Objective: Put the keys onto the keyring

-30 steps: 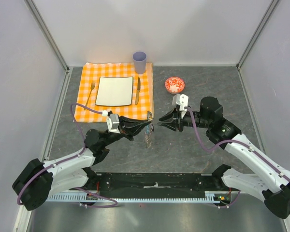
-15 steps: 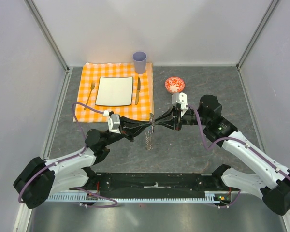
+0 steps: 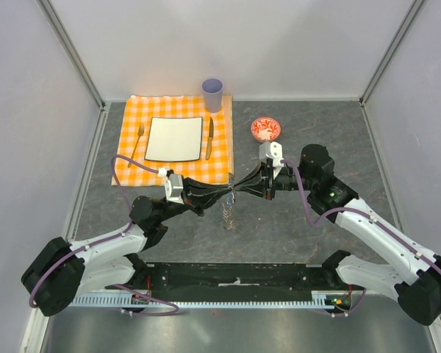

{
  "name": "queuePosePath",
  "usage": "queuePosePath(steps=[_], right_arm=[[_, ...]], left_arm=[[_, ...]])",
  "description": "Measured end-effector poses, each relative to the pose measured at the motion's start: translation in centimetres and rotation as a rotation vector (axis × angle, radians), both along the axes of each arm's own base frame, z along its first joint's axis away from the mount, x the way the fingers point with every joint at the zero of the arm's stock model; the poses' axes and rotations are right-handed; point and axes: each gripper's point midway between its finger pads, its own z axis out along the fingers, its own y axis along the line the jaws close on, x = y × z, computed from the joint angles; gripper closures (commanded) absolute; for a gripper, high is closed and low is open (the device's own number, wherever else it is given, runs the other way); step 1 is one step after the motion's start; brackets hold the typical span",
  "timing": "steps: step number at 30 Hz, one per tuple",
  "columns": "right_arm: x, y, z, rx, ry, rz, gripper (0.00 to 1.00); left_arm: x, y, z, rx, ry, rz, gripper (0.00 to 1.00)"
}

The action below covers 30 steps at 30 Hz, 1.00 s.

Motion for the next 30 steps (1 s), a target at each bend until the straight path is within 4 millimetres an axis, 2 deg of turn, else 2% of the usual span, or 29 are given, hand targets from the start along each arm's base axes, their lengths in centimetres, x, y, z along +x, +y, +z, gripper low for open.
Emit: queuePosePath(steps=[12, 13, 15, 21, 24, 25, 26, 28, 30], right_arm=[[-0.3, 0.2, -0.7, -0.01, 0.02, 0.028, 0.88], [-0.4, 0.2, -0.7, -0.011, 0.022, 0.033, 0.89], [-0.4, 0.2, -0.9, -0.012, 0.027, 0.04, 1.0], [-0.2, 0.1, -1.1, -0.016, 0.039, 0.039, 1.0], [-0.2, 0.0, -1.3, -0.031, 0.039, 0.032, 1.0], [-0.1, -0.1, -1.4, -0.041, 0.039, 0.029, 1.0], [-0.1, -0.2, -1.5, -0.056, 0.042, 0.022, 1.0], [0.1, -0.4, -1.7, -0.092, 0.041, 0.002, 1.0], [0.3, -0.8, -1.8, -0.13, 0.042, -0.024, 1.0]], left_arm=[[-0.4, -0.1, 0.1, -0.001, -0.011, -0.02, 0.98], [-0.4, -0.1, 0.0, -0.001, -0.009, -0.024, 0.98], [-0.4, -0.2, -0.1, 0.001, -0.004, -0.028, 0.98], [-0.2, -0.3, -0.3, 0.004, 0.003, -0.031, 0.97], [-0.1, -0.4, -0.5, 0.018, 0.008, -0.031, 0.81], [-0.1, -0.4, -0.6, 0.03, 0.014, -0.028, 0.69], [0.1, -0.5, -0.6, 0.044, 0.017, -0.021, 0.63], [0.2, -0.2, -0.3, 0.064, 0.01, 0.001, 0.53], [0.1, 0.3, 0.3, 0.081, -0.015, 0.029, 0.49]])
